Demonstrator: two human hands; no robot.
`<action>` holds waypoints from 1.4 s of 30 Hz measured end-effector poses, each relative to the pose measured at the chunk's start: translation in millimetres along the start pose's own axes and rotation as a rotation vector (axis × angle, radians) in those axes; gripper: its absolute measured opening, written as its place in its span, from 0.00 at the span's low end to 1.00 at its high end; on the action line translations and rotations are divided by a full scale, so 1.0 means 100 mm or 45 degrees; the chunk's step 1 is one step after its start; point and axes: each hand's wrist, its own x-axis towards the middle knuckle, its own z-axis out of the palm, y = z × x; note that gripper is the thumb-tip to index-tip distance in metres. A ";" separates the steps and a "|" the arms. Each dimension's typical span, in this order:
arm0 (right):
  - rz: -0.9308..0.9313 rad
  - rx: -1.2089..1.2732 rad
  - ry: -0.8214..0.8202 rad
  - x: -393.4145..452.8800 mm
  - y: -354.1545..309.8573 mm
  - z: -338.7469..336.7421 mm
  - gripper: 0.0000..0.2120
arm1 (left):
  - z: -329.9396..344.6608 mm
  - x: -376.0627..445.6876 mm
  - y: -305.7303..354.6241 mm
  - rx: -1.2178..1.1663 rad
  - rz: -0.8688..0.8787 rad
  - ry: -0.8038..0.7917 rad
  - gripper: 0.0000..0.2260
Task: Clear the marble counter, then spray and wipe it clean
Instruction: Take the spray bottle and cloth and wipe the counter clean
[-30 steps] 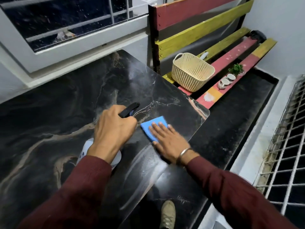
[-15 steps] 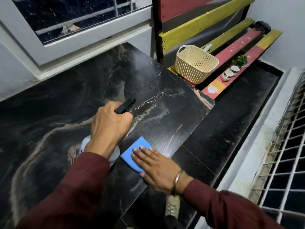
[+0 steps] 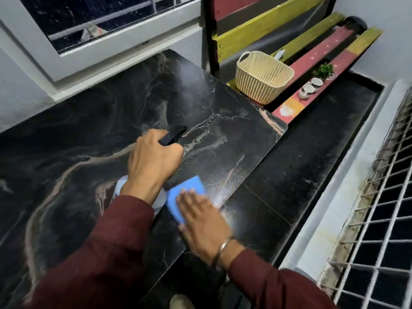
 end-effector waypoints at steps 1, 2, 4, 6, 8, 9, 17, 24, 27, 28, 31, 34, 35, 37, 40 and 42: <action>-0.097 0.021 -0.039 -0.06 -0.08 0.00 0.29 | 0.01 0.00 0.02 -0.007 0.004 0.001 0.13; -0.168 0.029 -0.065 -0.06 -0.02 -0.02 0.29 | 0.02 0.00 0.02 -0.013 0.008 0.002 0.13; -0.160 -0.068 -0.059 0.08 0.30 -0.07 0.28 | 0.00 -0.03 0.03 -0.016 0.015 0.004 0.14; 0.061 -0.080 -0.021 0.32 0.75 -0.17 0.29 | -0.04 -0.05 0.01 -0.033 0.019 0.021 0.15; 0.332 -0.067 0.045 0.58 1.04 -0.24 0.32 | -0.09 -0.09 -0.05 -0.020 0.014 0.036 0.15; 0.453 -0.046 0.045 0.67 1.05 -0.25 0.31 | -0.11 -0.10 -0.09 -0.026 0.000 0.040 0.14; -0.300 -0.031 -0.159 0.24 0.04 -0.09 0.28 | -0.21 -0.38 -0.41 -0.064 -0.048 0.038 0.06; 0.424 -0.046 -0.050 0.80 0.76 -0.30 0.30 | -0.56 -0.67 -0.66 -0.122 -0.262 0.107 0.11; 0.230 -0.016 -0.060 0.83 0.03 -0.15 0.33 | -0.66 -0.75 -0.80 -0.101 -0.358 0.157 0.07; 0.055 0.003 -0.098 0.74 -0.25 -0.07 0.33 | -0.67 -0.77 -0.82 -0.107 -0.385 0.170 0.07; -0.410 0.003 -0.226 0.32 -0.81 0.07 0.29 | -0.69 -0.81 -0.89 -0.118 -0.371 0.196 0.09; -0.625 -0.037 -0.263 0.34 -0.62 -0.01 0.27 | -0.70 -0.82 -0.88 -0.144 -0.367 0.219 0.10; -0.632 -0.052 -0.264 0.45 -0.48 -0.05 0.27 | -0.71 -0.83 -0.87 -0.148 -0.376 0.229 0.10; -0.464 -0.062 -0.241 0.77 -0.15 -0.14 0.28 | -0.73 -0.82 -0.86 -0.145 -0.429 0.268 0.12; -0.107 -0.064 -0.206 1.12 0.29 -0.23 0.30 | -0.71 -0.83 -0.83 -0.151 -0.470 0.292 0.09; -0.040 -0.038 -0.177 1.19 0.25 -0.23 0.31 | -0.67 -0.82 -0.81 -0.130 -0.540 0.352 0.07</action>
